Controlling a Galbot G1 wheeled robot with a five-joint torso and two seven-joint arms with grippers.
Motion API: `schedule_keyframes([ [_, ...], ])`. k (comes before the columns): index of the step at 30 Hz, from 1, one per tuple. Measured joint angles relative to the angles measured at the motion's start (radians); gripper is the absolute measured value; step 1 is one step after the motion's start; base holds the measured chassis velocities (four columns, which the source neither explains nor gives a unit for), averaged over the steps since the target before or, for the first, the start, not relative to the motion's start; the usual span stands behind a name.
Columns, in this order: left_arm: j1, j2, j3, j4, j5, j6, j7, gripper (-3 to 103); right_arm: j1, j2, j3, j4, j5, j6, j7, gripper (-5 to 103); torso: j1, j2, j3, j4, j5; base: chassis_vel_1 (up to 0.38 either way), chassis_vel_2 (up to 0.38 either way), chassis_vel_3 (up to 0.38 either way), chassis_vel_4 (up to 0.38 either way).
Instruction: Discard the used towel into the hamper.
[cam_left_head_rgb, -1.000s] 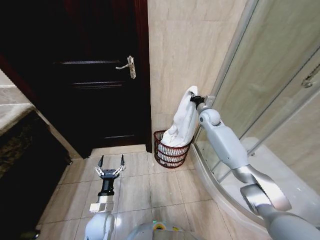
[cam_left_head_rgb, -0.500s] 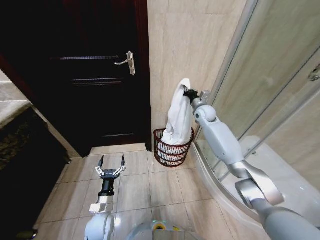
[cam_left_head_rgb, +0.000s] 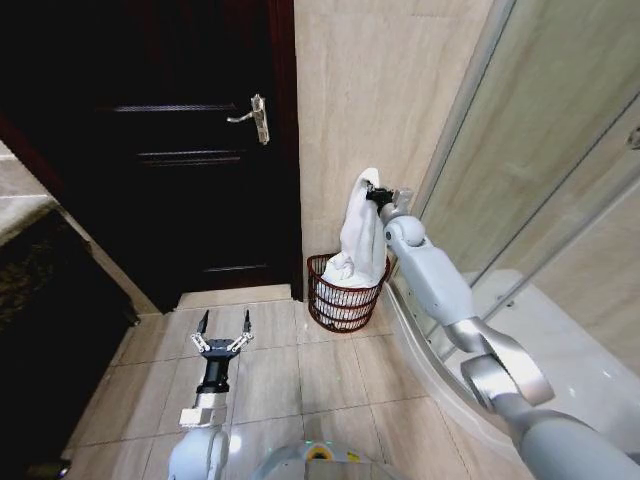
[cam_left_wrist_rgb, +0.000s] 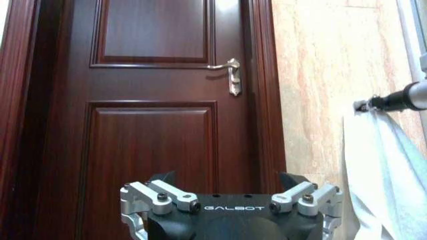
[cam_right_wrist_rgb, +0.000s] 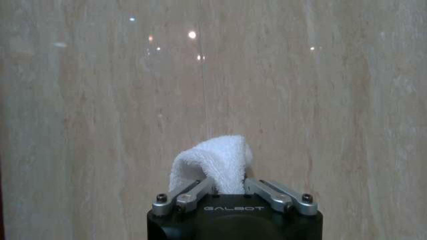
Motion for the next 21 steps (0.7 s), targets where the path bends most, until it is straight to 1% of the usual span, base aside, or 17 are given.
schedule_keyframes([
  [7,0.005,0.000,-0.001,0.011,0.000,-0.014,0.000,100,0.010,-0.007,-0.004,0.018,0.006,-0.013,0.007,5,-0.011,-0.027,-0.016,-0.0001,0.0001,0.000,0.000,0.000,0.000],
  [9,0.010,0.000,-0.001,0.011,0.001,-0.026,0.000,100,0.005,-0.013,0.000,0.013,0.005,-0.015,0.004,5,-0.017,-0.040,-0.024,0.0000,0.0002,0.000,0.000,0.000,0.000],
  [13,0.013,0.000,-0.001,0.012,0.001,-0.035,-0.003,100,0.004,-0.015,0.006,0.003,0.005,-0.015,0.003,5,-0.020,-0.051,-0.031,-0.0002,0.0003,0.000,0.000,0.000,0.000],
  [21,0.013,0.000,0.002,0.012,0.003,-0.039,-0.003,100,-0.016,-0.026,0.006,0.016,0.001,-0.019,0.006,5,-0.021,-0.054,-0.033,0.0001,0.0001,0.000,0.000,0.000,0.000],
])
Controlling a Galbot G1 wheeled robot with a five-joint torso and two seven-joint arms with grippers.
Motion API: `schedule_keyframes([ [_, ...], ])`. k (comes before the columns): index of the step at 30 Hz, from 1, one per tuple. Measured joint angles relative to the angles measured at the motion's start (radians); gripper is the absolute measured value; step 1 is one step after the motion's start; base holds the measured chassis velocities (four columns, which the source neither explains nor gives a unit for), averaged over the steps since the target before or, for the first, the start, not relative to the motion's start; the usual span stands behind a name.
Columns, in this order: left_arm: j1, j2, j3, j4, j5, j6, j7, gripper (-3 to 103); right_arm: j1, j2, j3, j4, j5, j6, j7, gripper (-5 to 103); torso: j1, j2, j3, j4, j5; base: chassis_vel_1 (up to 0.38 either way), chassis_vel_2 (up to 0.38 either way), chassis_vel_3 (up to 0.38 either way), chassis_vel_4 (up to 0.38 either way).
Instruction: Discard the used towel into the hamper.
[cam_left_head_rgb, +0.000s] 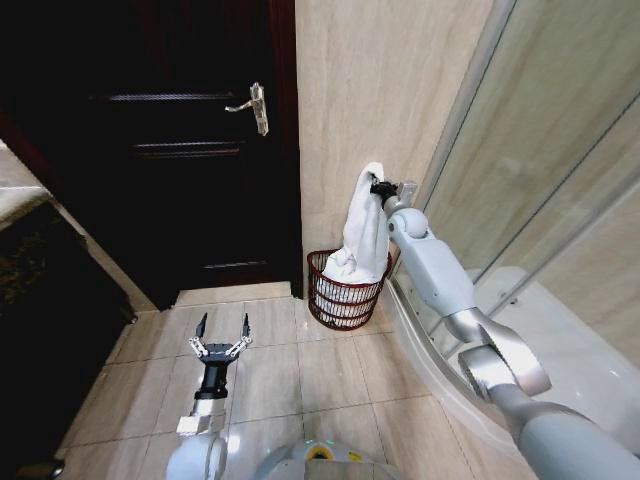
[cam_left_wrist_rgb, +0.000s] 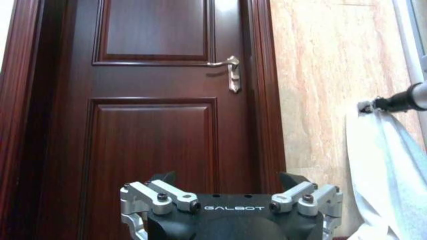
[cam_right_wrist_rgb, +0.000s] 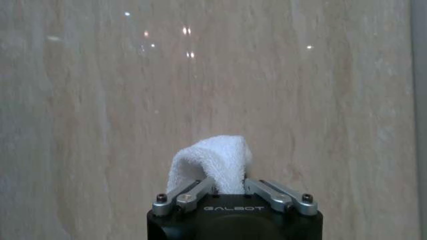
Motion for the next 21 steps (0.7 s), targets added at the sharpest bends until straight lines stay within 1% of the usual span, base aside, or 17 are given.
schedule_keyframes([
  [2,-0.001,0.000,-0.001,0.002,-0.002,0.000,0.000,100,-0.023,-0.019,0.007,0.016,-0.004,-0.015,0.016,5,0.001,0.001,0.001,0.0000,0.0002,0.000,0.000,0.000,0.000],
  [6,-0.005,0.000,-0.001,0.010,-0.005,-0.003,-0.001,100,-0.053,-0.042,0.017,0.031,-0.012,-0.027,0.014,5,0.001,0.002,0.001,-0.0004,0.0000,0.000,0.000,0.000,0.000],
  [8,-0.012,0.000,0.002,0.025,-0.006,-0.008,-0.001,100,-0.092,-0.055,0.030,0.031,-0.032,-0.021,-0.013,5,0.002,0.004,0.002,-0.0007,0.0005,0.000,0.000,0.000,0.000],
  [10,-0.016,0.000,0.003,0.034,-0.006,-0.011,-0.001,100,-0.109,-0.054,0.037,0.031,-0.036,-0.017,-0.024,5,0.002,0.004,0.003,-0.0006,0.0001,0.000,0.000,0.000,0.000],
  [13,-0.018,0.000,0.004,0.042,-0.006,-0.015,-0.002,100,-0.154,-0.037,0.050,0.029,-0.049,-0.012,-0.063,5,0.002,0.006,0.003,-0.0002,0.0002,0.000,0.000,0.000,0.000],
  [14,-0.018,0.000,0.004,0.042,-0.006,-0.015,-0.002,100,-0.154,-0.037,0.050,0.029,-0.049,-0.012,-0.063,5,0.002,0.006,0.003,-0.0002,0.0002,0.000,0.000,0.000,0.000],
  [17,-0.017,0.000,0.000,0.042,-0.008,-0.015,-0.003,100,-0.204,-0.003,0.066,0.023,-0.076,-0.007,-0.097,5,0.003,0.007,0.004,0.0000,0.0000,0.000,0.000,0.000,0.000],
  [18,-0.017,0.000,0.000,0.042,-0.008,-0.015,-0.003,100,-0.204,-0.003,0.066,0.023,-0.076,-0.007,-0.097,5,0.003,0.007,0.004,0.0000,0.0000,0.000,0.000,0.000,0.000],
  [21,-0.018,0.000,-0.003,0.042,-0.009,-0.015,-0.004,100,-0.239,0.026,0.082,0.023,-0.085,-0.002,-0.099,5,0.003,0.008,0.005,0.0000,0.0001,0.000,0.000,0.000,0.000],
])
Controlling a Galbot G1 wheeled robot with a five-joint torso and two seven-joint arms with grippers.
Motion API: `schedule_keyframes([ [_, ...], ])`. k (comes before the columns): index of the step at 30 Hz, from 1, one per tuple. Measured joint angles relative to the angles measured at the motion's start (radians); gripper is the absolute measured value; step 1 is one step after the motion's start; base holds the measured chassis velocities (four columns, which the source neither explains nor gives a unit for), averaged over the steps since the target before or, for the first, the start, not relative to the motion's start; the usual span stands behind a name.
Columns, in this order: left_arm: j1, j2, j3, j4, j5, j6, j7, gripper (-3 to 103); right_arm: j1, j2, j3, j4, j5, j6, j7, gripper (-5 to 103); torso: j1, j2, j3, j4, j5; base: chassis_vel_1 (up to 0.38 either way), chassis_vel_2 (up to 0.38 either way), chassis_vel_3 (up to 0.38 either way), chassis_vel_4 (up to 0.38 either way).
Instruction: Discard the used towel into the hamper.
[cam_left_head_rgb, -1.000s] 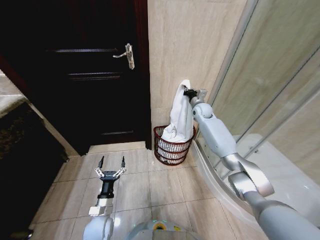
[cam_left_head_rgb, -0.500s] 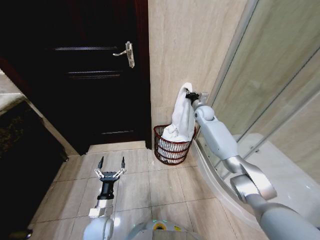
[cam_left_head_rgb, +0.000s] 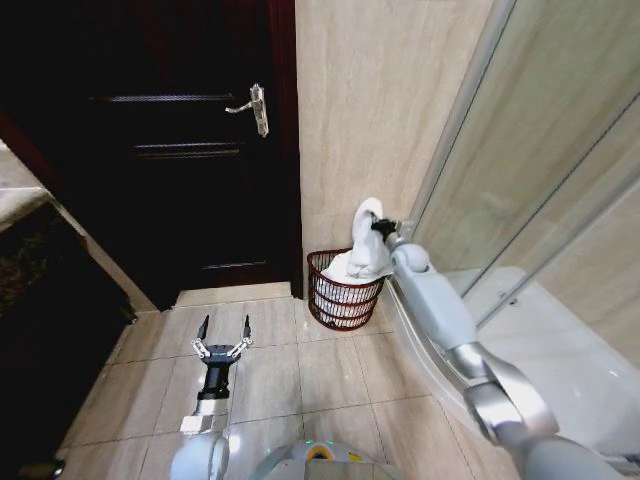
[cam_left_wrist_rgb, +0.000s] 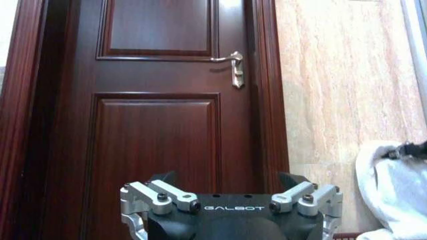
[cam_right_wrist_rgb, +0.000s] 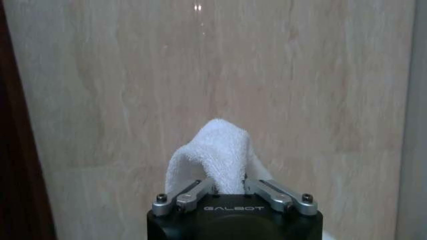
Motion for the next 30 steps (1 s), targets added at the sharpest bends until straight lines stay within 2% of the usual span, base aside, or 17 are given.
schedule_keyframes([
  [7,0.000,0.000,0.002,-0.004,-0.003,0.002,0.000,100,-0.060,-0.014,0.016,0.090,0.047,-0.019,0.030,5,0.001,0.002,0.001,-0.0004,-0.0002,0.000,0.000,0.000,0.000],
  [21,-0.009,0.000,0.005,0.009,-0.007,0.003,0.003,100,-0.166,-0.067,0.071,0.190,0.017,0.015,0.035,5,0.001,0.003,0.001,-0.0004,0.0000,-0.003,0.002,0.005,-0.005],
  [30,-0.011,0.000,0.013,0.009,0.000,0.005,0.006,100,-0.210,-0.085,0.074,0.259,0.016,0.012,0.046,5,0.002,0.003,0.002,-0.0002,-0.0002,-0.153,0.132,0.136,-0.135],
])
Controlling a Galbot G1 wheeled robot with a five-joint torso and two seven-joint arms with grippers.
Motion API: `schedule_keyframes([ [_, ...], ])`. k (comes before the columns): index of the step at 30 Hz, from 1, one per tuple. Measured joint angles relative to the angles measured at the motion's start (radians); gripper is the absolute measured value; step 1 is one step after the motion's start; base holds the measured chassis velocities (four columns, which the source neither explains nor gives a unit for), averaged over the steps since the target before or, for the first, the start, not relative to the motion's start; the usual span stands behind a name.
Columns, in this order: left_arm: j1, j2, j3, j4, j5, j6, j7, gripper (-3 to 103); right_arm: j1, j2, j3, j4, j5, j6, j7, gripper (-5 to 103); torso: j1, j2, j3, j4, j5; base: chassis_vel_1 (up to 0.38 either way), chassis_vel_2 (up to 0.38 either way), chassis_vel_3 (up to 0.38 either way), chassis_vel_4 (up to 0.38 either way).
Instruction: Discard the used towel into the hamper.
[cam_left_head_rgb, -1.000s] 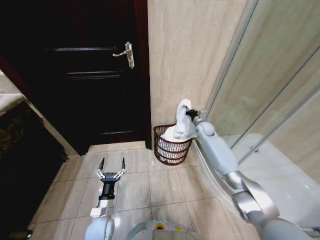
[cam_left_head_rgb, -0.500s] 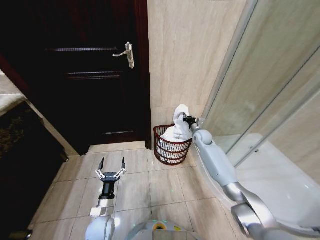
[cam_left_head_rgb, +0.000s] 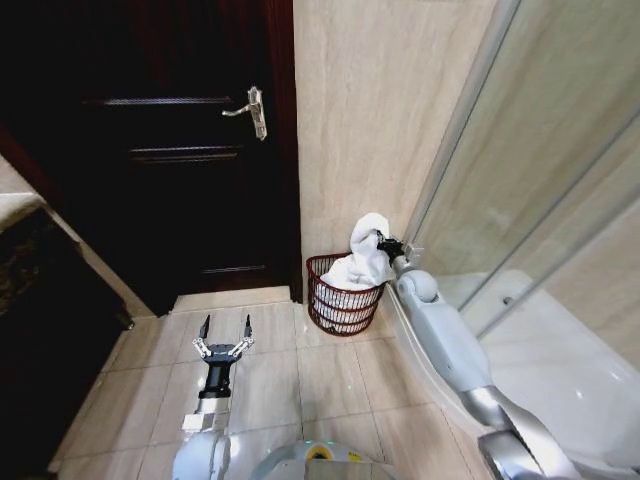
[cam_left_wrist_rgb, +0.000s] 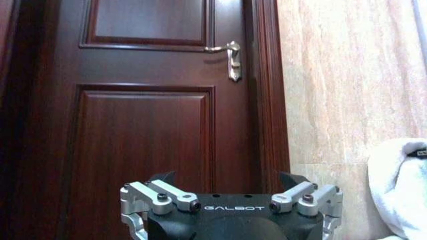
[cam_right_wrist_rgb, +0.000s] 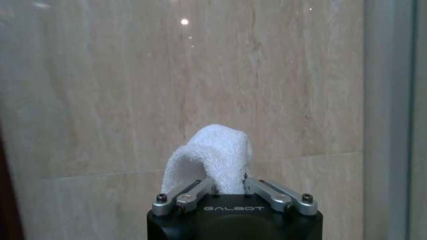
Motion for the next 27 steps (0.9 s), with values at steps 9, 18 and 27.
schedule_keyframes([
  [9,-0.012,0.000,0.004,0.009,0.000,0.005,0.002,100,-0.149,-0.013,0.022,0.199,-0.014,-0.066,0.067,5,0.001,0.000,0.000,0.0000,0.0001,-0.140,0.152,0.123,-0.136],
  [18,-0.010,0.000,0.007,0.009,-0.002,0.005,0.003,100,-0.238,-0.009,0.036,0.261,-0.021,-0.117,0.104,5,-0.001,0.001,0.000,-0.0003,0.0002,0.017,-0.021,-0.007,0.041],
  [27,-0.008,0.000,0.008,0.003,0.005,0.007,0.010,100,-0.176,0.036,0.028,0.164,-0.024,-0.071,0.075,5,0.000,0.001,0.000,0.0004,0.0002,0.000,0.000,0.000,0.000],
])
